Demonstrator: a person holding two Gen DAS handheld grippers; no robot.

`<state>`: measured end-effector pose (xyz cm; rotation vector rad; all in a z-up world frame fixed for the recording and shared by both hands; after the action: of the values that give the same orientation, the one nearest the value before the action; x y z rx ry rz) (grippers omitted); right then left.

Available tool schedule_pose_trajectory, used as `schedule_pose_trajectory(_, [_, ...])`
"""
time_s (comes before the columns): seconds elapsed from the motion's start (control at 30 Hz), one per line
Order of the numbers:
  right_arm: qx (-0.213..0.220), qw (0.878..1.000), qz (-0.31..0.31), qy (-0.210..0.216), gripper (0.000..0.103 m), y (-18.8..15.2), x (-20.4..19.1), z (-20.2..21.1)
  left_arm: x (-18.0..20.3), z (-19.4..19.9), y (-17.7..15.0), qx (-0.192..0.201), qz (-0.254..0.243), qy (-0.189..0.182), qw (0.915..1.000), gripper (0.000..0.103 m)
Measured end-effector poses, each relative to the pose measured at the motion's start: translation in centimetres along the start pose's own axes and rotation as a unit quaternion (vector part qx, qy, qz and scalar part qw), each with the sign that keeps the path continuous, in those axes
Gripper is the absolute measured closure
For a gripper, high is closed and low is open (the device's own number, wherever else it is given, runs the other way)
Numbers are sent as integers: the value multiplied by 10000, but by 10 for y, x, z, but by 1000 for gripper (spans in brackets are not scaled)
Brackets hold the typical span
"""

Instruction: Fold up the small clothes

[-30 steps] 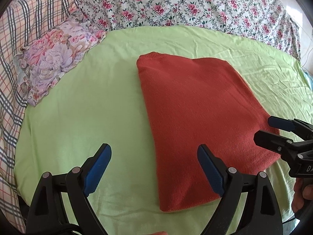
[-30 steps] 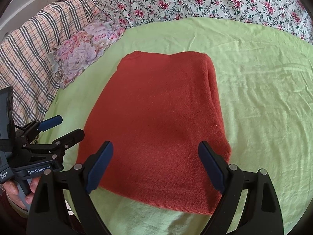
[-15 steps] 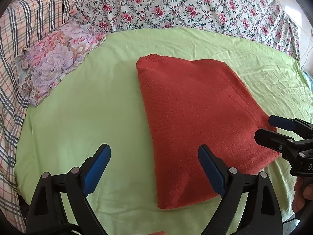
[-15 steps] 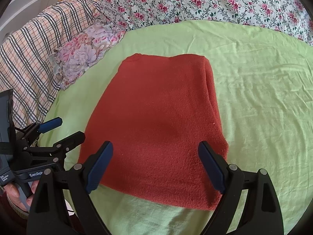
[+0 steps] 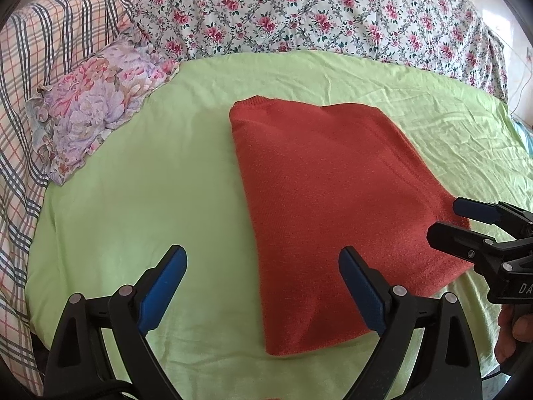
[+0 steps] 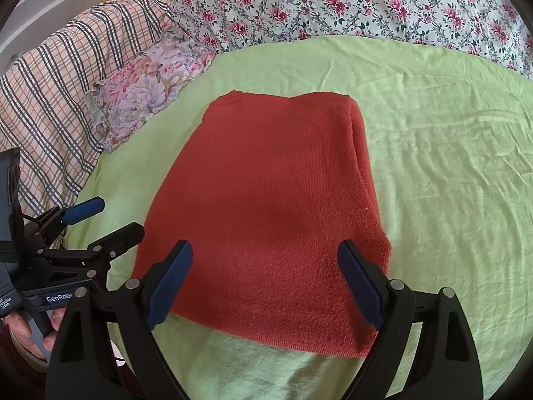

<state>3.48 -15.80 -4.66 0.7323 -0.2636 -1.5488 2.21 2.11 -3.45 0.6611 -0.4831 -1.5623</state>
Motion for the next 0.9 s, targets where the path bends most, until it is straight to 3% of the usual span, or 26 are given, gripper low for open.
schedule_pose_trajectory(0.9, [59, 10000, 2, -17, 14, -2, -9, 3, 3, 5, -2, 28, 15, -20, 10000, 8])
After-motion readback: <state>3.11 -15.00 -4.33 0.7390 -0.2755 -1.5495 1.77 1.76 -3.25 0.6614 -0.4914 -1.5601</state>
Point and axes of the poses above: each gripper's, at about its wrist camera, not at the fingertips, and z roughly against the way its jaws point, x to its right, y to its top, the point moved 2 cm from there along -z, roughly the way its jaws point, and after that the axes turned 3 degrees about y, right-handed, at the moved point
